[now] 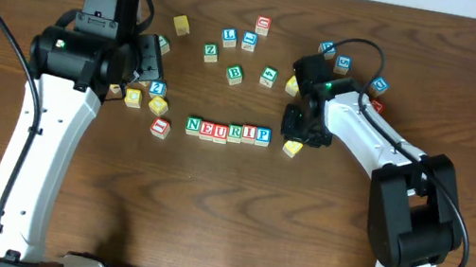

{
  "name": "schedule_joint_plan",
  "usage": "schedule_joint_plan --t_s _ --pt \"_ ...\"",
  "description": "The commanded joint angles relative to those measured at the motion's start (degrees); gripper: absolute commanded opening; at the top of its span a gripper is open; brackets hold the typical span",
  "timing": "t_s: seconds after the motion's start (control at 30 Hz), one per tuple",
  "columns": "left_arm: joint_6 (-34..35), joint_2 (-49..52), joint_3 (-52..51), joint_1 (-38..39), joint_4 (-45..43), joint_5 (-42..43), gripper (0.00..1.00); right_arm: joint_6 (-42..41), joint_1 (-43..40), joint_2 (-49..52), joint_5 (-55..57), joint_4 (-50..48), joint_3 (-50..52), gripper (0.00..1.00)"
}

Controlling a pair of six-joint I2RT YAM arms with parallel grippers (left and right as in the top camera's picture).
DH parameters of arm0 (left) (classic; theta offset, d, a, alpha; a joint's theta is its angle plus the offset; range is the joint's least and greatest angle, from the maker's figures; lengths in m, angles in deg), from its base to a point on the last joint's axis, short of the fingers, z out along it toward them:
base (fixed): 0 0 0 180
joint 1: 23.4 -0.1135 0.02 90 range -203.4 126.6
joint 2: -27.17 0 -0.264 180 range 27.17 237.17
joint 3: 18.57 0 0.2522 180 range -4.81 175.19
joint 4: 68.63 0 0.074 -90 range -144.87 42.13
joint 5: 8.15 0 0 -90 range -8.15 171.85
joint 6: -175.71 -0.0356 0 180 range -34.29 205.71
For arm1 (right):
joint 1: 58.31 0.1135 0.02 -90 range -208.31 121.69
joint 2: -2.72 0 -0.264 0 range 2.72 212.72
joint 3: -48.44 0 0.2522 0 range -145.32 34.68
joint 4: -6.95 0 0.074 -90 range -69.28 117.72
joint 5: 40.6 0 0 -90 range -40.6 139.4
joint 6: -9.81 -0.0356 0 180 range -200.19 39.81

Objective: Spell out NEURIPS

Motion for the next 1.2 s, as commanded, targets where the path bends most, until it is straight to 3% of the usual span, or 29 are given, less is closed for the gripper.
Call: schedule_joint_plan --t_s 0.0,0.37,0.67,1.17 --pt "-0.5 0.6 0.3 -0.2 0.0 -1.0 0.61 2.3 -0.5 -2.1 -0.5 0.9 -3.5 0.32" --pt "-0.5 0.6 0.3 -0.2 0.0 -1.0 0.60 4.6 -1.7 -2.1 -0.5 13.1 -14.9 0.36" --pt "-0.5 0.6 0.3 -0.2 0.0 -1.0 0.60 4.6 -2.7 -2.1 -0.5 20.5 -14.5 0.38" --pt "-0.5 0.6 0.3 -0.2 0.0 -1.0 0.60 4.6 -2.6 -2.1 -1.0 20.4 -5.7 0.37"
